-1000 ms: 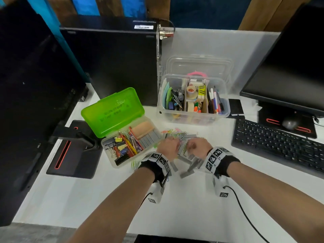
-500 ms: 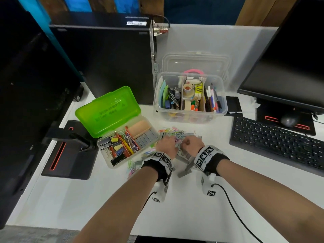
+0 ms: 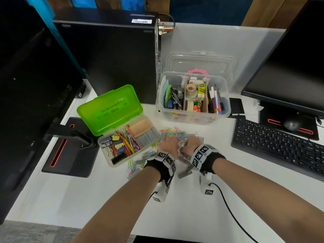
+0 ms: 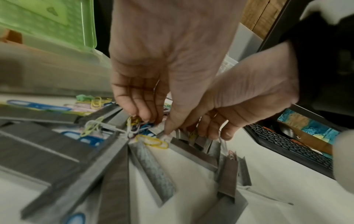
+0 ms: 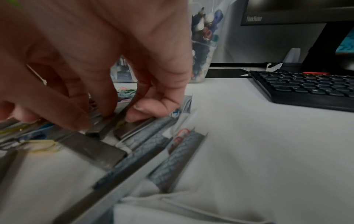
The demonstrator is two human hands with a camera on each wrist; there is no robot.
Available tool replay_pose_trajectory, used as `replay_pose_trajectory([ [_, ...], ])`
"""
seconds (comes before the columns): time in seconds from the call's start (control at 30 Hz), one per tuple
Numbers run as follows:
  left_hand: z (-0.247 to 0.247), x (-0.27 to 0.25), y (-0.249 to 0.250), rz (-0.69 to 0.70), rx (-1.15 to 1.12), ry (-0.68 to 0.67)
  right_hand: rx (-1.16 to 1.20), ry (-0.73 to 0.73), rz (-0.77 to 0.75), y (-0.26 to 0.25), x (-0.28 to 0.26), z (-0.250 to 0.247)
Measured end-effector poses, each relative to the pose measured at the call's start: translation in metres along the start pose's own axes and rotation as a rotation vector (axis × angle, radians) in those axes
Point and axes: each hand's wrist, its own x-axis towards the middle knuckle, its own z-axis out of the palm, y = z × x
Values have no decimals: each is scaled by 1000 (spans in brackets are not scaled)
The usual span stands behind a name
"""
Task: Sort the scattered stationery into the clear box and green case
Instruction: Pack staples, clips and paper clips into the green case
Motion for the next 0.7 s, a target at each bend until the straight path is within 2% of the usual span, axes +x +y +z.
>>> replay_pose_trajectory([
  [0.1,2,0,-5,37,13,15,28,-17,-9,3,-1,-4],
  [0.17,2,-1,-14,100,-44,30,20,5,-25,4,-5,-4],
  [0.3,3,1,-26,134,-170,92,-6,39,-54,0,-10,2],
  [0.47,-3,-2,-37,202,-238,115,179,62,-79,6,-14,-2],
  [0.7,-11,-9,-47,186,-345,146,431,85,-92,12,-22,-8],
])
